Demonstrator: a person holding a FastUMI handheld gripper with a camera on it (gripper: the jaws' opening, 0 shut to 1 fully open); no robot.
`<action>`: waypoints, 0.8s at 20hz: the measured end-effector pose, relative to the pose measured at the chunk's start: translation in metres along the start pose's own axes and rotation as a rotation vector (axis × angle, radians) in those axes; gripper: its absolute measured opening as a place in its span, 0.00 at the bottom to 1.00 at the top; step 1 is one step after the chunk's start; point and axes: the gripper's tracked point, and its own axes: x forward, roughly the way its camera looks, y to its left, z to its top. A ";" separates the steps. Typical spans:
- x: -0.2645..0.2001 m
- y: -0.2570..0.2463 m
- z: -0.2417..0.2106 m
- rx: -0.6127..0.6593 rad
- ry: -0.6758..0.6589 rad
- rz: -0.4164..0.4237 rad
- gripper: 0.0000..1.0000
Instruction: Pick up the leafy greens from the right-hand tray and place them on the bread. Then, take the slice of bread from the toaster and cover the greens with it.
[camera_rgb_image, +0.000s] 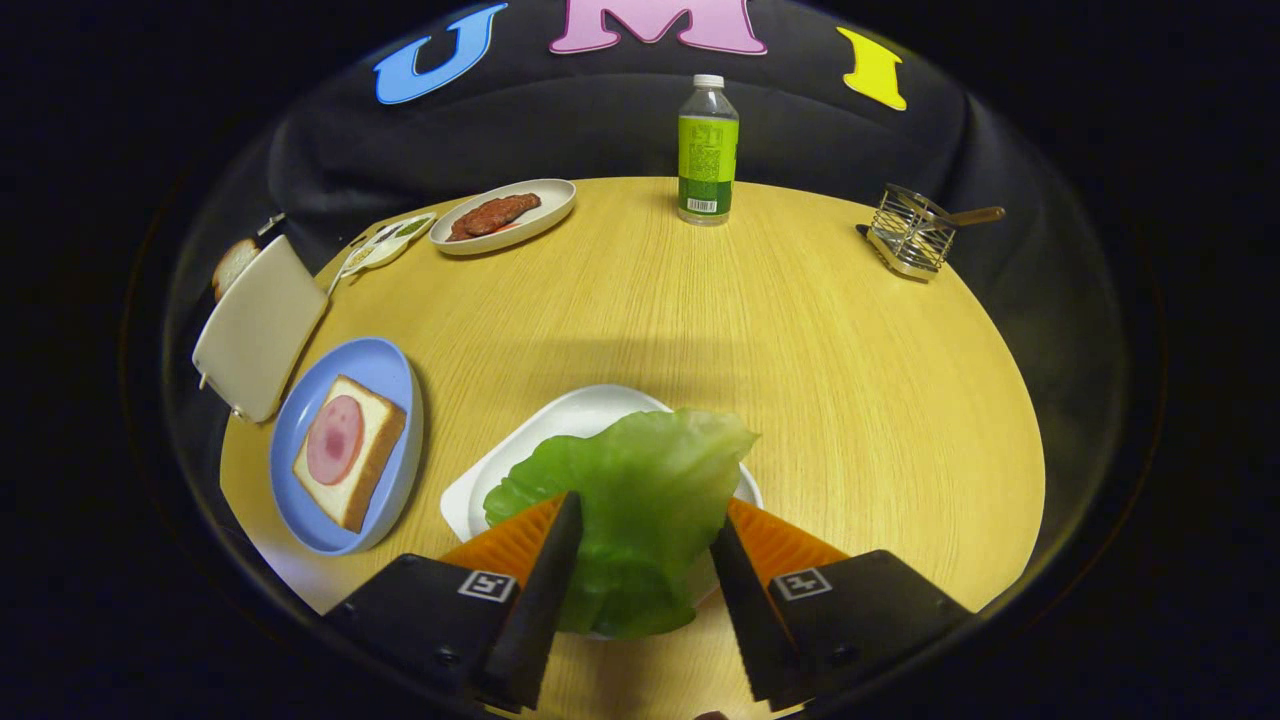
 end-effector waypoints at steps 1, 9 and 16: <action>0.001 -0.001 0.000 0.001 0.004 -0.006 0.68; 0.002 0.002 0.001 0.056 0.037 0.072 0.12; -0.010 0.010 0.002 0.028 0.049 0.162 0.05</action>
